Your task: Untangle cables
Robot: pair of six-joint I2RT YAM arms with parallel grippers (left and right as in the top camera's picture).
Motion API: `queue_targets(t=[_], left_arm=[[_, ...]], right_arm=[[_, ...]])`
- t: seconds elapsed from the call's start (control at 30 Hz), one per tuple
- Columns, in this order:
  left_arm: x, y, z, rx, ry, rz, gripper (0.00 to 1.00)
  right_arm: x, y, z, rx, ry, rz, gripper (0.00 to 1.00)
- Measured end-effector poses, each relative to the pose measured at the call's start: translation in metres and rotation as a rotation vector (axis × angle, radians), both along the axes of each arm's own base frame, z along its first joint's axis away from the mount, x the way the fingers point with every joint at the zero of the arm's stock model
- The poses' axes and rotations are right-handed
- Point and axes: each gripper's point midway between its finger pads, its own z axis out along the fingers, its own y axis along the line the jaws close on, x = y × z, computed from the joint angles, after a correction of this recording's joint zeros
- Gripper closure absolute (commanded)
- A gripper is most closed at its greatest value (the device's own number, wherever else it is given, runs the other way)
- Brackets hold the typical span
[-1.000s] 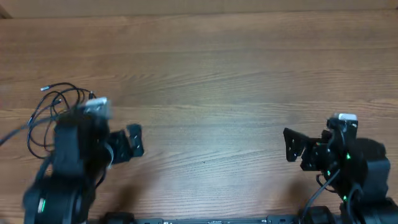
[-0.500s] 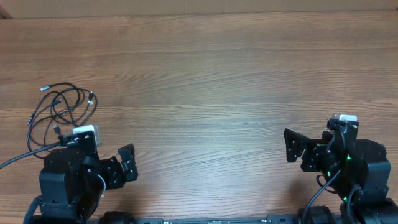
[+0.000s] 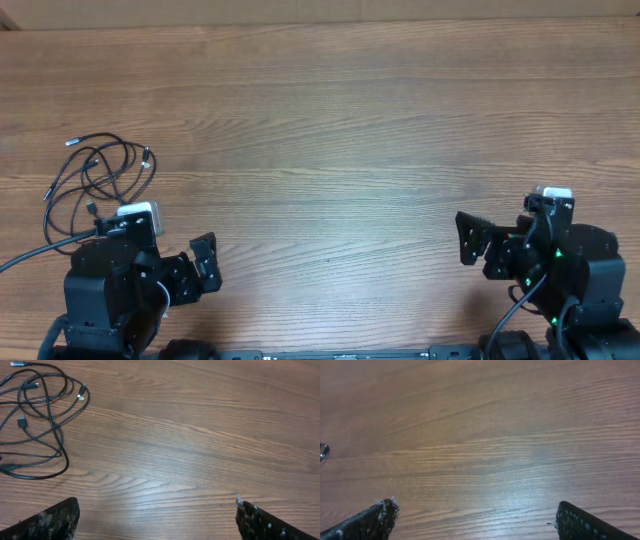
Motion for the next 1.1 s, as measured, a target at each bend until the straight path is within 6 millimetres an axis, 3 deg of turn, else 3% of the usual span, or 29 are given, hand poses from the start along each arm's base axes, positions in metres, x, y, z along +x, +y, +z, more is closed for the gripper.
queue_targets(t=[0.13,0.27,0.5,0.7,1.1], left_arm=[[0.0,0.0,0.0,0.0,0.0,0.0,0.0],[0.0,0.0,0.0,0.0,0.002,0.0,0.0],[0.0,0.0,-0.001,0.001,0.005,0.0,0.0],[0.0,0.0,-0.002,0.001,0.006,0.0,0.0],[0.0,0.0,-0.002,0.001,0.007,0.0,0.0]], right_arm=[[-0.003,-0.002,0.006,-0.005,-0.052,-0.001,0.0],[-0.009,-0.003,0.028,-0.015,-0.227,0.009,0.0],[-0.018,-0.006,0.039,-0.013,-0.471,0.001,0.0],[-0.009,-0.012,0.055,-0.008,-0.682,-0.04,0.0],[0.022,-0.012,0.051,0.008,-0.957,-0.054,0.0]])
